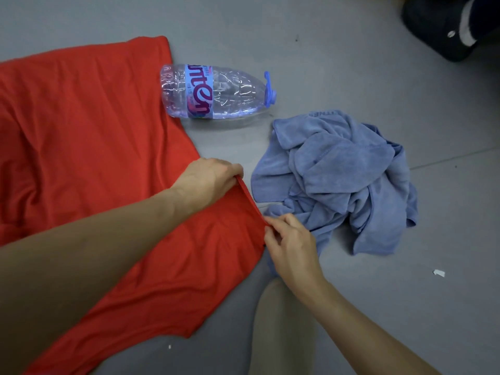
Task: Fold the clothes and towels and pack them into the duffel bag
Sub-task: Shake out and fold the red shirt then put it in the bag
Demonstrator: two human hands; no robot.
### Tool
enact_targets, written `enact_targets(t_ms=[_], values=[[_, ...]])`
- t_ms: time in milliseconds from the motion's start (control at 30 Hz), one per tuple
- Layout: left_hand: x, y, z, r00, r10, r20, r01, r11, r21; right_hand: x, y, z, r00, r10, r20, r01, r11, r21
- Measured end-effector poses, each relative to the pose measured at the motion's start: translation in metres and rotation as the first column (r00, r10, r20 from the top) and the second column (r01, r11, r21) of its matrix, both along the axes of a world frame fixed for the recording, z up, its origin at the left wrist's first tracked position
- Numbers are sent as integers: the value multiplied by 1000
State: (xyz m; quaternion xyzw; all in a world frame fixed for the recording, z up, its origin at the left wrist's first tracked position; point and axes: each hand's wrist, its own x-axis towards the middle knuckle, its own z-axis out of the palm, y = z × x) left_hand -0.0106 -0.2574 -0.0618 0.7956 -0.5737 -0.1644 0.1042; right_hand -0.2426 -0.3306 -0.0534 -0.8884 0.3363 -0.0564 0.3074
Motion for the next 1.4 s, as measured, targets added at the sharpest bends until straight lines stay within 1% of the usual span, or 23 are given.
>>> enact_targets(t_ms=[67, 100, 167, 200, 267, 333, 367, 400, 467, 567, 600, 633, 700, 733, 800, 867, 933, 1000, 1100, 1200, 1267, 1333, 1400], values=[[0, 26, 13, 995, 67, -79, -77, 988, -130, 7, 11, 10, 1000, 17, 3, -17, 1000, 14], [1, 43, 20, 982, 127, -139, -150, 975, -166, 11, 19, 14, 999, 37, 15, -37, 999, 27], [-1, 79, 31, 912, 300, -280, -351, 924, -151, 21, 43, 22, 993, 113, 46, -115, 992, 48], [-1, 97, 33, 848, 397, -353, -459, 881, -112, 27, 57, 24, 984, 169, 54, -172, 983, 57], [0, 129, 27, 665, 554, -501, -643, 766, -5, 39, 86, 24, 949, 312, 54, -315, 947, 58], [3, 154, 11, 453, 630, -631, -765, 638, 88, 53, 111, 20, 898, 440, 27, -440, 896, 54], [5, 164, 1, 367, 647, -669, -802, 584, 125, 59, 121, 17, 872, 489, 12, -489, 871, 51], [5, 172, -8, 314, 664, -679, -826, 544, 151, 66, 129, 15, 847, 532, -8, -531, 845, 63], [3, 186, -27, 269, 695, -667, -848, 499, 178, 76, 142, 12, 783, 619, -63, -603, 780, 168], [2, 194, -39, 298, 714, -634, -840, 511, 180, 85, 152, 9, 707, 702, -82, -620, 672, 405], [2, 193, -40, 330, 712, -620, -835, 526, 160, 87, 152, 10, 701, 709, -83, -624, 665, 410], [2, 193, -40, 372, 711, -597, -831, 541, 127, 88, 149, 7, 712, 698, -70, -647, 692, 320], [1, 192, -33, 471, 685, -556, -808, 587, 38, 86, 135, -1, 761, 647, -52, -645, 763, 42], [0, 194, -30, 531, 660, -531, -782, 623, -8, 82, 126, -4, 790, 610, -66, -612, 790, -25], [-7, 202, -25, 679, 595, -430, -686, 723, -83, 71, 113, -14, 793, 596, -128, -606, 794, -54], [-18, 212, -25, 847, 487, -212, -520, 842, -144, 57, 112, -21, 722, 659, -210, -676, 737, -14], [-36, 224, -30, 956, 293, 3, -290, 948, -132, 47, 118, -26, 643, 727, -240, -748, 664, 9], [-52, 237, -39, 987, 116, 109, -114, 993, -24, 45, 124, -27, 626, 736, -259, -761, 649, 6], [-54, 254, -37, 996, 19, 87, -31, 991, 132, 48, 127, -26, 645, 705, -295, -733, 680, 21], [-26, 279, -8, 998, -34, 48, 22, 971, 239, 66, 124, -15, 556, 742, -374, -755, 639, 146], [-1, 313, 16, 996, -33, 78, 16, 979, 203, 92, 121, 5, 475, 780, -407, -765, 595, 246], [26, 355, 39, 993, 50, 109, -72, 976, 205, 126, 122, 28, 416, 798, -436, -808, 545, 224], [43, 395, 51, 970, 201, 135, -224, 957, 186, 163, 134, 57, 378, 807, -454, -841, 504, 195]])
